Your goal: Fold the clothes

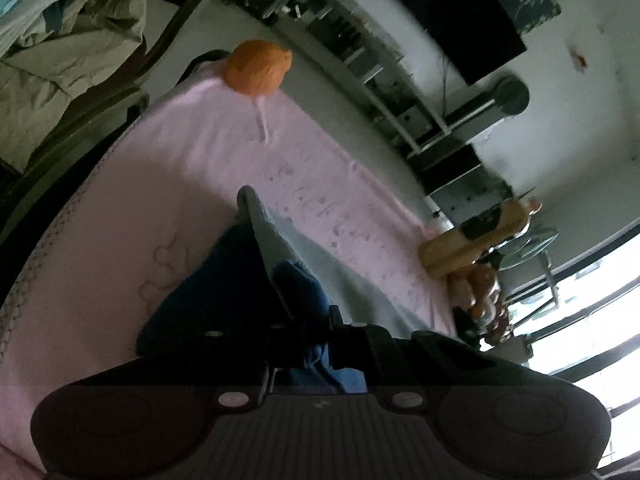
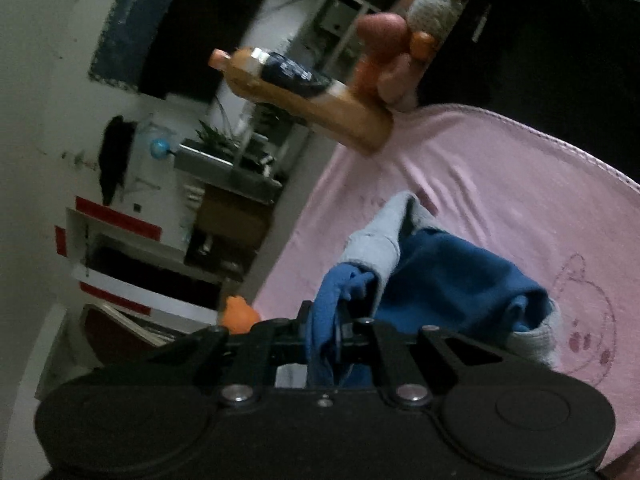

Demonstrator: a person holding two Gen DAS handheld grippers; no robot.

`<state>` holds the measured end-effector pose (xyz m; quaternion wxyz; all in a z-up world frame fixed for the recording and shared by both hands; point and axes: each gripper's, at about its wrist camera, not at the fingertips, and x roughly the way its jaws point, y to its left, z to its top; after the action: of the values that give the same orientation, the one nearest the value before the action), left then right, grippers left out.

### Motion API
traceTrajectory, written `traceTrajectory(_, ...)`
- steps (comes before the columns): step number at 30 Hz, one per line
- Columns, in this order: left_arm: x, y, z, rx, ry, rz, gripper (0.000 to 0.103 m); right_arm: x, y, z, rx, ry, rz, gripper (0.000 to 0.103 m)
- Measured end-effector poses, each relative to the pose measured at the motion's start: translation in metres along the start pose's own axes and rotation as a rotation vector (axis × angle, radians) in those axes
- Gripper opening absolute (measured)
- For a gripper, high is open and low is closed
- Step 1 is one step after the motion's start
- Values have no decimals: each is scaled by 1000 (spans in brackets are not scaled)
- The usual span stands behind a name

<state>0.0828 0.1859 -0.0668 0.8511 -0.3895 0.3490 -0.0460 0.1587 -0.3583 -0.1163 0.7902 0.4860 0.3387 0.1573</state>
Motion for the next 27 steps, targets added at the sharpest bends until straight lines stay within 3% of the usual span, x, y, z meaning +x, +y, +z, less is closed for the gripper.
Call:
traceTrajectory(3,-2,0,-4,-7,6,38,6,-6,3,-3,-22,-12,-3,9)
traceTrajectory(6,4,5,-13,9,40,134,6,-9,-6,-10,-13,12,-90,9)
traceTrajectory(12,44,2,-41,136,189,382,7,12,-21,-21,-73,136,-430,9)
traceTrajectory(16,62,-11,-53,289,216,522,17,28,-13,-32,-214,187,-568,10)
traceTrajectory(19,53,-16,-55,324,188,574,22,30,-7,-37,-296,195,-647,25)
traceTrajectory(20,46,-18,-55,324,170,581,22,26,-5,-37,-302,177,-658,29)
traceTrajectory(22,27,-20,-53,307,106,550,18,9,-3,-33,-262,123,-600,29)
traceTrajectory(27,-3,-41,-27,282,-41,399,23,-22,10,-15,-131,44,-322,31)
